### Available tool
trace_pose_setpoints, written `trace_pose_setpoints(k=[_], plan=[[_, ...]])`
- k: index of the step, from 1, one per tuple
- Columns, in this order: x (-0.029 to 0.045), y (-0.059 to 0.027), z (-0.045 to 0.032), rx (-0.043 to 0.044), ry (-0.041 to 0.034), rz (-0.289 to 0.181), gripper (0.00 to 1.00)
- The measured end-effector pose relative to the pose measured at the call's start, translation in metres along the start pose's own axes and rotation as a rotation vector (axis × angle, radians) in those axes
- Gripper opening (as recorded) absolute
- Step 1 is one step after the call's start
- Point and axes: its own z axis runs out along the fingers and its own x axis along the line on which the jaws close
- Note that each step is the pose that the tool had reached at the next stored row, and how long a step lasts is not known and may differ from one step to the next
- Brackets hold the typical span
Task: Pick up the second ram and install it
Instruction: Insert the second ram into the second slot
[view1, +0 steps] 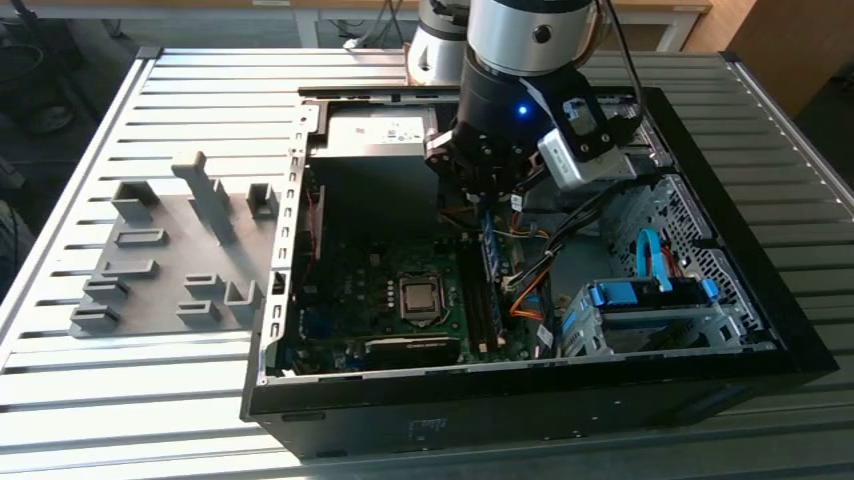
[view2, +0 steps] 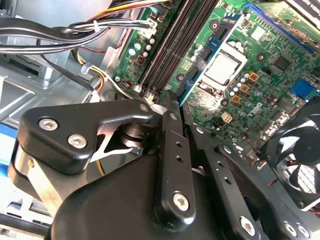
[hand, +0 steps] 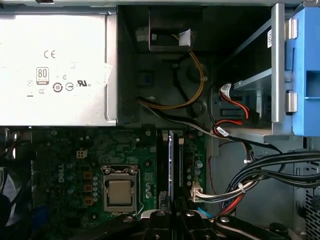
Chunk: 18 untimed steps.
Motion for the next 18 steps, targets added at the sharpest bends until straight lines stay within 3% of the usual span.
trace_pose_setpoints(k=[5, 14, 18], plan=[[0.0, -0.0001, 0.0045, -0.0055, 0.0, 0.0, 0.14], [0.0, -0.0003, 0.0064, -0.0062, 0.0, -0.002, 0.14], [-0.0003, -0.0004, 0.0091, -0.0058, 0.0052, -0.002, 0.14]])
